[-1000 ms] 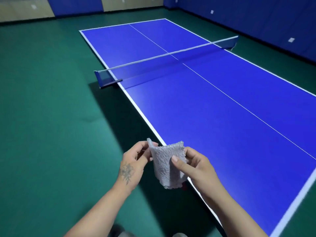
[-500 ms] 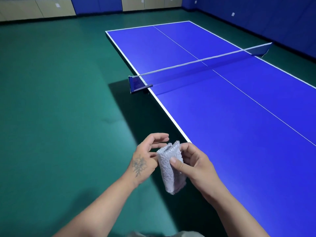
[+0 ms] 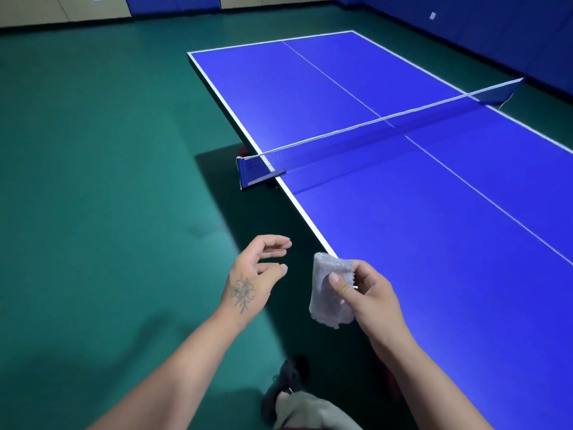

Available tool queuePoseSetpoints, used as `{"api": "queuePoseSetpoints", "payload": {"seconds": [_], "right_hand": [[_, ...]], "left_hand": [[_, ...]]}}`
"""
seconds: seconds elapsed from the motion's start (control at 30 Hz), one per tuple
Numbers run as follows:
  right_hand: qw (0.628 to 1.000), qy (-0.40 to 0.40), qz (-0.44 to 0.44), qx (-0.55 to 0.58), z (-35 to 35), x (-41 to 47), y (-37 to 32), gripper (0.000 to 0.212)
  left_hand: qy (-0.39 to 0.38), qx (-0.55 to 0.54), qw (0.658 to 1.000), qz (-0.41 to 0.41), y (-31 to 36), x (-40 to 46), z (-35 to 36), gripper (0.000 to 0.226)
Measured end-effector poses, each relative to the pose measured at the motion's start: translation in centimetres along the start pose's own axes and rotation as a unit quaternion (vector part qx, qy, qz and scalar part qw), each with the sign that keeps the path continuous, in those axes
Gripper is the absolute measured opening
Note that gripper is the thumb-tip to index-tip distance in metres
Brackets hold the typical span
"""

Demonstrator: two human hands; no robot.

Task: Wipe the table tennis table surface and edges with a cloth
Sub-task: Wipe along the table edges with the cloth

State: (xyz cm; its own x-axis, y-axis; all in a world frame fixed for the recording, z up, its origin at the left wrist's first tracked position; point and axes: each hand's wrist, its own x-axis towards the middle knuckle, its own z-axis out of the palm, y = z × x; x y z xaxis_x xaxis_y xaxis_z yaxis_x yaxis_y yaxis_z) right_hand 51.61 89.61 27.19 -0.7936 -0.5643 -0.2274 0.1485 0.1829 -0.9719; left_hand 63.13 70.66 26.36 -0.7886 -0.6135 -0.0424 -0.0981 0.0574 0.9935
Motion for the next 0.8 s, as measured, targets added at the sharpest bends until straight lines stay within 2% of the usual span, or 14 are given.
{"api": "queuePoseSetpoints", "payload": {"seconds": [0.3,0.43,0.67,0.8], "right_hand": [[0.994,0.087,0.048,0.046,0.3,15.2,0.5,0.009],[0.989,0.128,0.052,0.058,0.7,19.4,0.2,0.01],[0.956,0.255,0.101,0.101,3.8,26.4,1.6,0.013],[0.917,0.363,0.115,0.119,6.6,29.4,2.2,0.016]], "left_hand": [[0.03,0.044,0.998,-0.044,-0.9,13.4,-4.7,0.044],[0.002,0.051,0.997,-0.051,-1.5,18.0,-4.9,0.048],[-0.144,0.09,0.983,-0.067,-3.4,30.9,-5.4,0.057],[-0.255,0.103,0.958,-0.076,-5.0,39.3,-5.3,0.06]]}}
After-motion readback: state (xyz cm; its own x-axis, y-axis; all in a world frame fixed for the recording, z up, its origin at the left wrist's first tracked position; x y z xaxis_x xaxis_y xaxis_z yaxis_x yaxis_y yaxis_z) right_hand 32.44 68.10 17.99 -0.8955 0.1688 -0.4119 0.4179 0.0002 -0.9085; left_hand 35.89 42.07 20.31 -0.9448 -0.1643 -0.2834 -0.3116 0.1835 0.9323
